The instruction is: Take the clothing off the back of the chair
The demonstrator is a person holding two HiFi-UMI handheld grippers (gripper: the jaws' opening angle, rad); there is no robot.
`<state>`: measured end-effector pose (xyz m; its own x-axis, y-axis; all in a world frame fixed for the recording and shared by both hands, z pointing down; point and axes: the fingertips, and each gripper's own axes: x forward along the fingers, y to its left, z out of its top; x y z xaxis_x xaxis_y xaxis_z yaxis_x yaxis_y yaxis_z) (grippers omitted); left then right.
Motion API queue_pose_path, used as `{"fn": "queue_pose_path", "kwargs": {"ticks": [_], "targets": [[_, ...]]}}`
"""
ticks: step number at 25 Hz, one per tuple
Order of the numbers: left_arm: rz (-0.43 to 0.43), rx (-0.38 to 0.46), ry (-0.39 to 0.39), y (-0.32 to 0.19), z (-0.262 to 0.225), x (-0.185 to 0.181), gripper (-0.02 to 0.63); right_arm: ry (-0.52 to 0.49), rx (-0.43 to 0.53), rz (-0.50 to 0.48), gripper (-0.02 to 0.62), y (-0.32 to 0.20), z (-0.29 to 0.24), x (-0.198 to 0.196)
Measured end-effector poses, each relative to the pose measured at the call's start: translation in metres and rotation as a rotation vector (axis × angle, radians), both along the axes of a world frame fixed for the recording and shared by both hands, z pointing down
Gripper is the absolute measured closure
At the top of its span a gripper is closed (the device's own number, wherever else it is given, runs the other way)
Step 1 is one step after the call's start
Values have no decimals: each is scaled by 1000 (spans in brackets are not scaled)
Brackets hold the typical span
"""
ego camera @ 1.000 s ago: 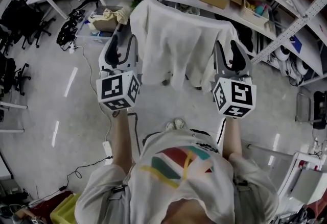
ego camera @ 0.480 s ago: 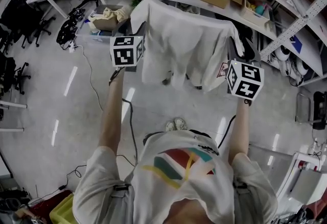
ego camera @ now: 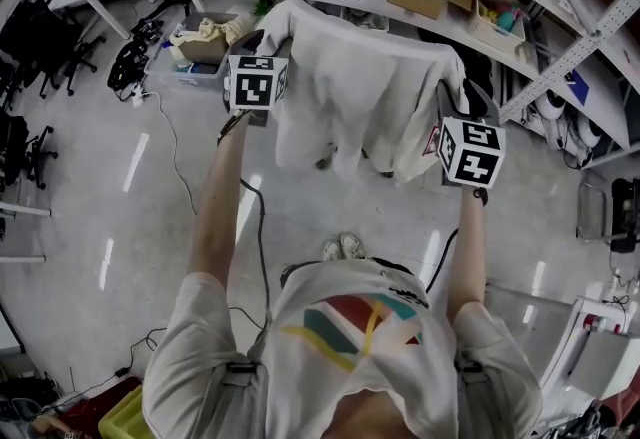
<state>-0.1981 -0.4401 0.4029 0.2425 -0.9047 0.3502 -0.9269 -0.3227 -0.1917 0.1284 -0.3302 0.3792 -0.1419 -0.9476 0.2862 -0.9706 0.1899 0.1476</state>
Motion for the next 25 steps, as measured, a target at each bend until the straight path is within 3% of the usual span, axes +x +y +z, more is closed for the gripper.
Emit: {"fn": "queue_pose_path", "kwargs": {"ticks": [1, 5, 7, 17, 25], "targets": [[1, 0, -4, -1, 0, 0, 385, 1, -11, -5, 428, -2, 4, 0], [-1, 4, -36, -2, -3, -2, 551, 11, -32, 5, 521, -8, 14, 2], [-3, 12, -59, -2, -4, -2, 573, 12, -18, 27, 550, -8, 12, 5], [-47, 29, -23, 6, -6, -5, 586, 108, 37, 75, 578, -7, -3, 22], [-14, 65, 11, 30, -8, 7, 586, 127, 37, 110, 580, -7, -2, 41]]}}
